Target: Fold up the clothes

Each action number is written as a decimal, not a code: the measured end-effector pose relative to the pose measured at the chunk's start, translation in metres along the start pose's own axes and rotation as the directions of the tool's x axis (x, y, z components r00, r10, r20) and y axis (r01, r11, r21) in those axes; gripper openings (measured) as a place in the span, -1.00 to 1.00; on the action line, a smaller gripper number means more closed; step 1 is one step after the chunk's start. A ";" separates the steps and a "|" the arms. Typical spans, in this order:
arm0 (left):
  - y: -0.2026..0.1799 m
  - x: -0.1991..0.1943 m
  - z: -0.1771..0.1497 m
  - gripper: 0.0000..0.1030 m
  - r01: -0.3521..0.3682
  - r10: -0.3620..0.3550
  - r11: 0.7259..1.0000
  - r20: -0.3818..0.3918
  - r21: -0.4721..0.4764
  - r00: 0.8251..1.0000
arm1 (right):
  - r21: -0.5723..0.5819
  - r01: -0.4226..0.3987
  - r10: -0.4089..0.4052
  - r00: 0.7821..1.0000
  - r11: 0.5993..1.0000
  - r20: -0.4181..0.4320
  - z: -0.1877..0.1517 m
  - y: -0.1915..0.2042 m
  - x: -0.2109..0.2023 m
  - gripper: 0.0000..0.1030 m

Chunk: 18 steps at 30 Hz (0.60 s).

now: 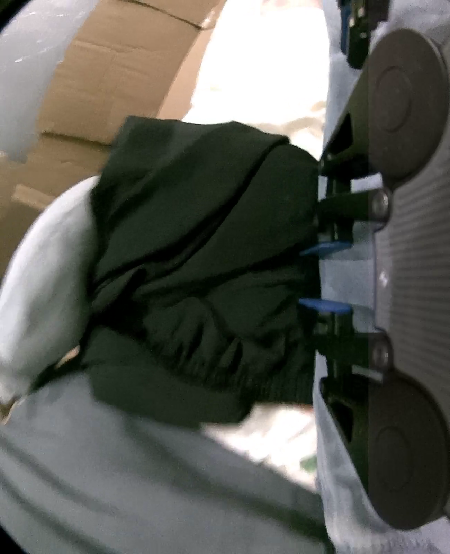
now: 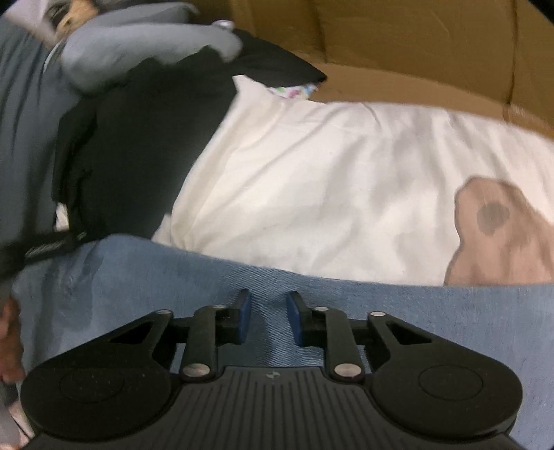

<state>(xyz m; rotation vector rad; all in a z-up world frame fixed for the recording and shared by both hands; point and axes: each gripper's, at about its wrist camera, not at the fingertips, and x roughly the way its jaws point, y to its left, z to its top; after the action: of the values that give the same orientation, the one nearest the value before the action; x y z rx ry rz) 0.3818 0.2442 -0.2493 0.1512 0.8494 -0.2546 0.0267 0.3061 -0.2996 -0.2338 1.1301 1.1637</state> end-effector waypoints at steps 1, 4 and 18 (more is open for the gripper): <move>0.008 -0.013 -0.002 -0.41 -0.012 0.012 1.000 0.008 -0.012 1.000 | 0.002 -0.023 0.023 1.000 1.000 0.000 0.001 -0.005 -0.005 -0.45; 0.038 -0.045 -0.009 -0.37 -0.076 0.076 0.996 0.000 -0.044 0.997 | -0.073 0.001 0.002 0.999 0.997 0.040 -0.004 -0.010 -0.024 -0.43; 0.141 -0.084 -0.054 -0.32 -0.297 0.276 0.942 -0.147 -0.154 0.950 | -0.199 -0.044 0.041 0.999 0.979 -0.021 -0.022 -0.009 -0.046 -0.42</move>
<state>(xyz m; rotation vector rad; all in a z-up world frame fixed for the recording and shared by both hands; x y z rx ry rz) 0.3293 0.4053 -0.2172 0.1256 0.9557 0.1051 0.0232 0.2596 -0.2772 -0.3762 1.0367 1.3169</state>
